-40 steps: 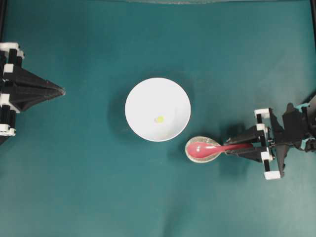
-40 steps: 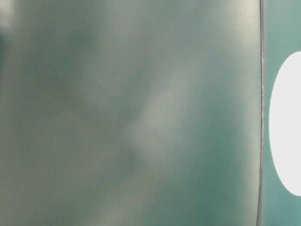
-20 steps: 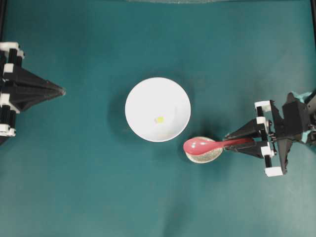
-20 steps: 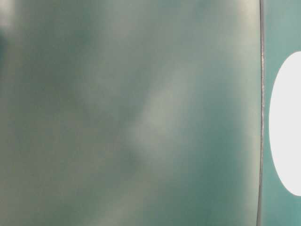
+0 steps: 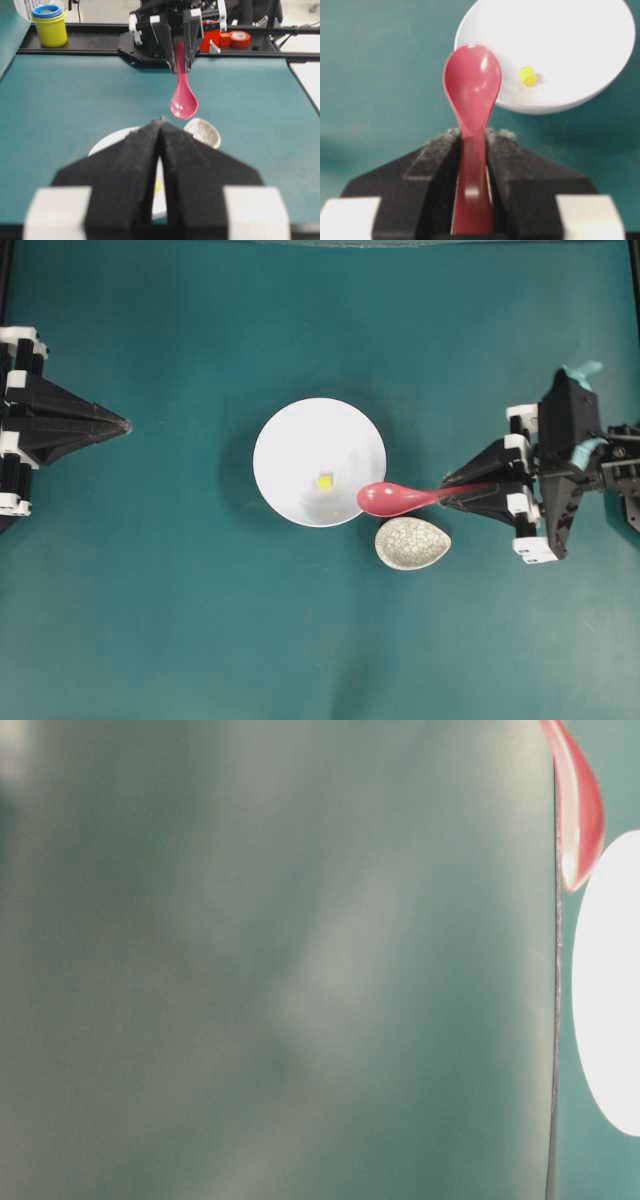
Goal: Scoop the yellow hexagonal prism block from the bowl with a spoon using the right arm.
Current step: 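Lift the spoon out of the rest and carry it over the bowl, then lower the spoon bowl into the white bowl beside the yellow block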
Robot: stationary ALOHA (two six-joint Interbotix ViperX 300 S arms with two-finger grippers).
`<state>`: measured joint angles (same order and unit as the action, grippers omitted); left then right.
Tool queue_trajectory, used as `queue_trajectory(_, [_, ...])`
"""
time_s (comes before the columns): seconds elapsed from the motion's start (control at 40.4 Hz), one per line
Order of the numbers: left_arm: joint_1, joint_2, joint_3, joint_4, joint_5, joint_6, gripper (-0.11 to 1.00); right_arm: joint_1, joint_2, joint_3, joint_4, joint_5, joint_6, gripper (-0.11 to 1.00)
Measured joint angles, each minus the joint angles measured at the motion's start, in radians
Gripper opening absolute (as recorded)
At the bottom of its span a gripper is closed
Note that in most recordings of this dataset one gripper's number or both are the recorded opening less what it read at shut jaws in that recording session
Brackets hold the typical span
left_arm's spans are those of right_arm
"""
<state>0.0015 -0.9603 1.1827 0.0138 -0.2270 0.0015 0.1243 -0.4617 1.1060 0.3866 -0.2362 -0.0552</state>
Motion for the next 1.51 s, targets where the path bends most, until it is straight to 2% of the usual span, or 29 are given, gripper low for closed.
queue_trajectory(0.544, [0.000,-0.003,0.002,-0.002,0.021,0.000,0.00,-0.160,0.011,-0.207,-0.017,0.397,0.003,0.23])
queue_trajectory(0.891, [0.000,-0.003,0.000,-0.002,0.037,0.000,0.00,-0.222,0.120,-0.382,-0.034,0.670,0.008,0.23])
queue_trajectory(1.089, [0.000,-0.003,0.002,0.000,0.048,0.000,0.00,-0.235,0.225,-0.480,-0.077,0.799,0.014,0.23])
queue_trajectory(1.509, [0.000,-0.003,0.002,0.000,0.048,0.000,0.00,-0.235,0.371,-0.637,-0.112,0.966,0.017,0.23])
